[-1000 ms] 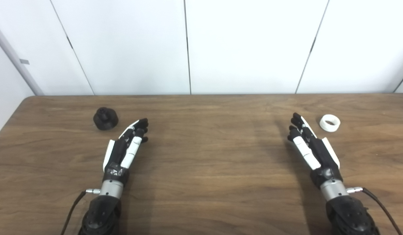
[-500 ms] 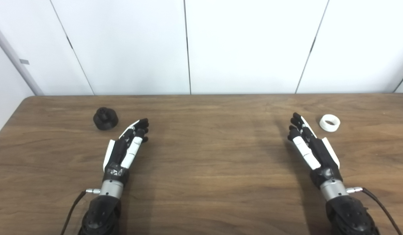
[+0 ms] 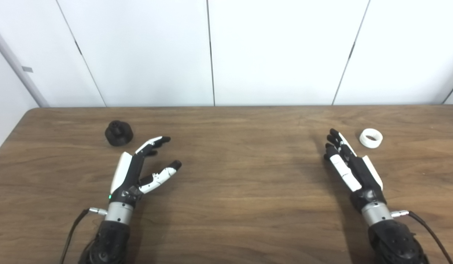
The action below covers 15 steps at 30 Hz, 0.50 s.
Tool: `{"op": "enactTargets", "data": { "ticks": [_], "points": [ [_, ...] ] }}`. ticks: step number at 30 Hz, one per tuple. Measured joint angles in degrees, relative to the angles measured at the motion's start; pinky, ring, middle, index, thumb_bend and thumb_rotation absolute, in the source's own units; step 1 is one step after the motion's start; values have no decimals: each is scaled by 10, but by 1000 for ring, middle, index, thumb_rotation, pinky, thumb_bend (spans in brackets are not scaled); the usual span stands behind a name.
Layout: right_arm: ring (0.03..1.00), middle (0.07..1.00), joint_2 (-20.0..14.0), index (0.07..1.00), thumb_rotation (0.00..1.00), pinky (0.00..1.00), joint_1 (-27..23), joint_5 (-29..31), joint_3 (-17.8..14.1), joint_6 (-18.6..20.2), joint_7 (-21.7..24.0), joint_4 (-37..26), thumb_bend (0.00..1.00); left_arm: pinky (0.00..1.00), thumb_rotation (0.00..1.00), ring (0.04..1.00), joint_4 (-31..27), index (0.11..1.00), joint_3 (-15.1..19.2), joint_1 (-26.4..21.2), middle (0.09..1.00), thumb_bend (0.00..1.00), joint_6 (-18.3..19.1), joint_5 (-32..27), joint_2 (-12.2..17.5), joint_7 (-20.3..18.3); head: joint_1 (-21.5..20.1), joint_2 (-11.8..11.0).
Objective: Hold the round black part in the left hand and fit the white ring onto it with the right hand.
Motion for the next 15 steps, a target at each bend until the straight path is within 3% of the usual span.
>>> {"op": "enactTargets", "data": {
  "ticks": [3,7,15],
  "points": [
    [958,973,-2,973,786,897,0,3,0,-1,2,1,456,792,275,834,3,759,3,-1,825,784,-30,66,18,57,18,-4],
    [965,977,-4,976,785,909,-2,9,0,-4,5,6,428,826,276,866,19,778,4,-5,849,827,-55,140,34,132,39,-11],
    [975,980,-7,992,785,941,-7,15,0,-9,11,15,405,963,297,937,78,864,3,-23,914,838,-50,263,77,274,65,-17]
  ]
}}
